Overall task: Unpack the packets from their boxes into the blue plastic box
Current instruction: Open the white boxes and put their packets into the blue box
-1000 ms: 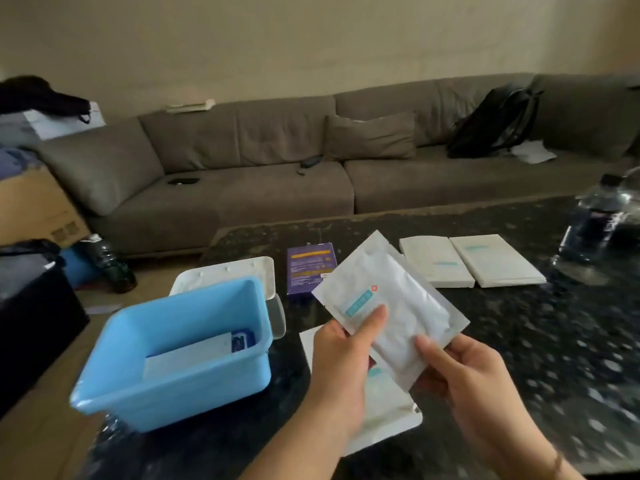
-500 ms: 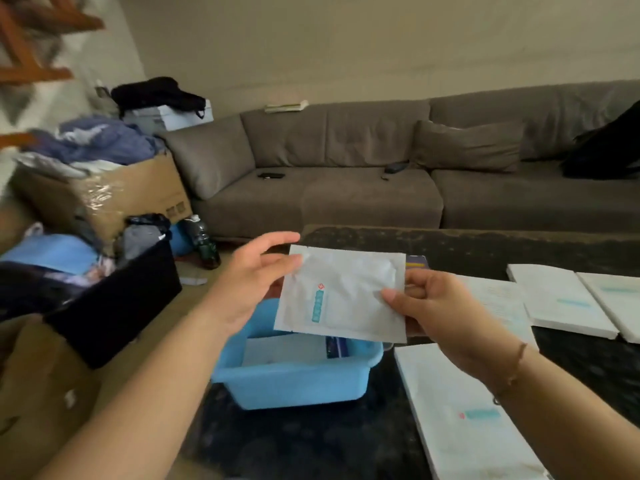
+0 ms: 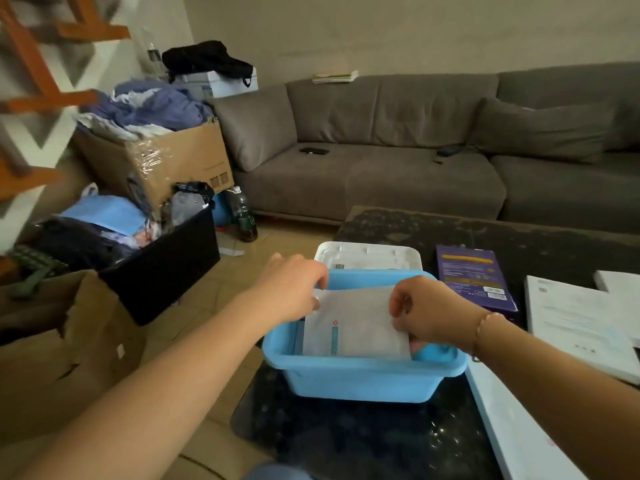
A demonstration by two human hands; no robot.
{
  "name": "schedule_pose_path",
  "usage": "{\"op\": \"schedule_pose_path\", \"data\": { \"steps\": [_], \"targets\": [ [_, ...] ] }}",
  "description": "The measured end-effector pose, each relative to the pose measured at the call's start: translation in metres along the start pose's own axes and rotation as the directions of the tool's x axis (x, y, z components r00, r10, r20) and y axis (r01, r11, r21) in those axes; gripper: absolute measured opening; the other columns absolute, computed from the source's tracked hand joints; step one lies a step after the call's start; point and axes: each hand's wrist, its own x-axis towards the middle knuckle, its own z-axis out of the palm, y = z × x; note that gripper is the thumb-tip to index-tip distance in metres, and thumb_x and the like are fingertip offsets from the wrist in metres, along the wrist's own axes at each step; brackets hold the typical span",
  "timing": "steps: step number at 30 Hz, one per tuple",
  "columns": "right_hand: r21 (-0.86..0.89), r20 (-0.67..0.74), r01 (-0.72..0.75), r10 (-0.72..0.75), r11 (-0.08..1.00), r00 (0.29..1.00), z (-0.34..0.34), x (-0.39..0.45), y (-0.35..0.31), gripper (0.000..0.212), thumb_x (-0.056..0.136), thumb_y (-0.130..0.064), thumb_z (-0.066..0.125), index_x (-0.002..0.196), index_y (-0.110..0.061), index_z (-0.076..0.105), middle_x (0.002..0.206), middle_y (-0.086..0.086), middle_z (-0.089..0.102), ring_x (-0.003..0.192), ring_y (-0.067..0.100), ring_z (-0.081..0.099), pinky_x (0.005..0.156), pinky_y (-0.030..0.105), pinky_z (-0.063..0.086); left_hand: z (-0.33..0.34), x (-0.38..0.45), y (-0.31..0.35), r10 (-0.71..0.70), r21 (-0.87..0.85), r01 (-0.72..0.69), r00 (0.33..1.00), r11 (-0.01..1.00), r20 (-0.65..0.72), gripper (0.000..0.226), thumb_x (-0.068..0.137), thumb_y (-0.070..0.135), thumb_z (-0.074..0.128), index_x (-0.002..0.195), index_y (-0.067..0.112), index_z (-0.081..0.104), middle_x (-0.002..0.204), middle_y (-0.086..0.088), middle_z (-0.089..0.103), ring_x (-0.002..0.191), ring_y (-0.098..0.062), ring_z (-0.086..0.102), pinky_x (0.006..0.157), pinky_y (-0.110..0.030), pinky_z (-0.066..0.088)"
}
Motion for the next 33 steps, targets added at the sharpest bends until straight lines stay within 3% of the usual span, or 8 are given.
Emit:
{"op": "schedule_pose_path", "data": {
  "steps": [4, 8, 12, 17, 21, 24, 28, 33],
  "targets": [
    [-0.303, 0.103, 0.02, 0.012, 0.953, 0.995, 0.015, 0.016, -0.013, 0.016, 0.088, -0.005, 0.058, 0.102, -0.004, 0.067, 0.11, 0.015, 0.07, 0.102, 0.03, 0.067, 0.09, 0.036, 0.055, 0.013, 0.008, 0.009, 0.026, 0.313, -0.055, 0.995, 0.948, 0.096, 0.018, 0.086, 0.012, 0.067, 0.1, 0.024, 0.063, 0.098, 0.003, 0.065, 0.102, -0.022, 0.058, 0.081, -0.036, 0.025],
    [-0.454, 0.136, 0.028, 0.038, 0.891, 0.99, 0.033, 0.033, -0.008, 0.026, 0.09, -0.006, 0.055, 0.112, -0.003, 0.068, 0.116, 0.015, 0.068, 0.105, 0.029, 0.064, 0.093, 0.036, 0.053, 0.021, 0.008, 0.015, 0.008, 0.447, -0.086, 0.985, 0.89, 0.174, 0.025, 0.085, 0.003, 0.061, 0.078, 0.023, 0.049, 0.075, 0.006, 0.052, 0.1, -0.024, 0.057, 0.088, -0.039, 0.027],
    [-0.449, 0.188, 0.024, 0.068, 0.893, 0.98, 0.042, 0.042, -0.001, 0.027, 0.089, -0.012, 0.058, 0.114, -0.005, 0.066, 0.114, 0.012, 0.066, 0.092, 0.023, 0.058, 0.083, 0.031, 0.049, 0.03, 0.008, 0.023, -0.006, 0.536, -0.134, 0.968, 0.834, 0.252, 0.023, 0.09, 0.004, 0.056, 0.087, 0.026, 0.051, 0.105, 0.004, 0.067, 0.109, -0.026, 0.055, 0.1, -0.04, 0.028],
    [-0.513, 0.23, 0.067, 0.062, 0.856, 0.971, 0.046, 0.042, 0.001, 0.024, 0.091, -0.021, 0.057, 0.109, -0.007, 0.062, 0.113, 0.012, 0.065, 0.086, 0.023, 0.053, 0.078, 0.03, 0.046, 0.035, 0.012, 0.021, 0.015, 0.533, -0.23, 0.926, 0.814, 0.377, 0.021, 0.093, 0.015, 0.059, 0.112, 0.024, 0.061, 0.117, 0.0, 0.063, 0.116, -0.026, 0.052, 0.099, -0.042, 0.033],
    [-0.527, 0.28, 0.109, 0.051, 0.843, 0.959, 0.045, 0.044, 0.002, 0.027, 0.091, -0.02, 0.058, 0.113, -0.006, 0.064, 0.115, 0.013, 0.066, 0.091, 0.023, 0.056, 0.09, 0.036, 0.051, 0.036, 0.014, 0.023, 0.038, 0.422, -0.25, 0.891, 0.871, 0.452, 0.006, 0.091, 0.019, 0.061, 0.091, 0.021, 0.056, 0.082, 0.003, 0.052, 0.089, -0.024, 0.056, 0.081, -0.038, 0.035],
    [-0.526, 0.314, 0.147, 0.031, 0.838, 0.949, 0.046, 0.044, 0.002, 0.027, 0.092, -0.017, 0.055, 0.114, -0.006, 0.064, 0.116, 0.014, 0.066, 0.104, 0.029, 0.061, 0.095, 0.039, 0.051, 0.037, 0.015, 0.023, 0.017, 0.392, -0.243, 0.867, 0.887, 0.499, 0.013, 0.091, 0.02, 0.062, 0.085, 0.02, 0.051, 0.073, 0.002, 0.044, 0.079, -0.023, 0.05, 0.079, -0.037, 0.036],
    [-0.519, 0.347, 0.171, 0.023, 0.837, 0.937, 0.044, 0.043, 0.003, 0.027, 0.093, -0.016, 0.054, 0.116, -0.007, 0.063, 0.12, 0.014, 0.063, 0.106, 0.029, 0.058, 0.097, 0.038, 0.048, 0.038, 0.016, 0.02, 0.032, 0.362, -0.24, 0.869, 0.901, 0.495, 0.006, 0.092, 0.018, 0.061, 0.094, 0.021, 0.056, 0.081, 0.002, 0.049, 0.082, -0.023, 0.049, 0.082, -0.036, 0.034],
    [-0.528, 0.373, 0.189, 0.026, 0.828, 0.927, 0.041, 0.038, 0.003, 0.03, 0.094, -0.016, 0.048, 0.119, -0.007, 0.062, 0.125, 0.014, 0.061, 0.113, 0.033, 0.056, 0.1, 0.04, 0.046, 0.041, 0.018, 0.015, 0.033, 0.306, -0.223, 0.853, 0.925, 0.521, 0.02, 0.09, 0.02, 0.061, 0.11, 0.022, 0.062, 0.101, 0.001, 0.063, 0.087, -0.022, 0.054, 0.088, -0.035, 0.035]
  ]
}}
